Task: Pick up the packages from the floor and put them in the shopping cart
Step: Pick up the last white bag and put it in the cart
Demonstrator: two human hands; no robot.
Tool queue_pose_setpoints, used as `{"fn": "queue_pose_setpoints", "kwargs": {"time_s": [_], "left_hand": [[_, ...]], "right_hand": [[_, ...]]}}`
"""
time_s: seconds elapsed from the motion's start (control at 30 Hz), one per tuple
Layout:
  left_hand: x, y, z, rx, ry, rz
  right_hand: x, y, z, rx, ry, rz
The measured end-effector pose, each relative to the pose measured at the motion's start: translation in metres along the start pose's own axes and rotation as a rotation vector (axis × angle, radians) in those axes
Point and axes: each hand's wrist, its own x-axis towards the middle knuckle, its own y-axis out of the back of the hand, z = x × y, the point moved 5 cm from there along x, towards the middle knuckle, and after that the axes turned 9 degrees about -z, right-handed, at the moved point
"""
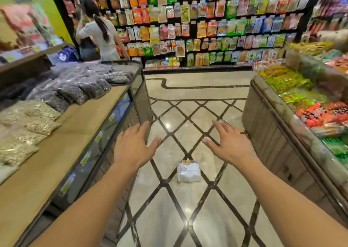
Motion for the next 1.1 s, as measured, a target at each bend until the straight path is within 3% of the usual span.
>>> {"fn": "queue_pose_setpoints", "kwargs": {"time_s": [0.33,0.67,0.9,1.1], "left_hand": [[0.178,-0.023,-0.019,0.001,0.063,-0.03],[0.386,-0.14,-0.027,0.025,-0.02,-0.151],[0.477,-0.279,-0.028,0.065,-0.026,-0.37],[0.5,-0.477,-0.028,0.009,0.047,-0.566]], "right_hand": [[0.194,-0.033,0.001,0.01,0.026,-0.089],[0.371,-0.098,0.036,-0.032,-0.082,-0.173],[0.455,-0.201,0.068,-0.022,-0.147,-0.29],[0.494,-0.385,0.118,0.011,-0.165,-0.443]]}}
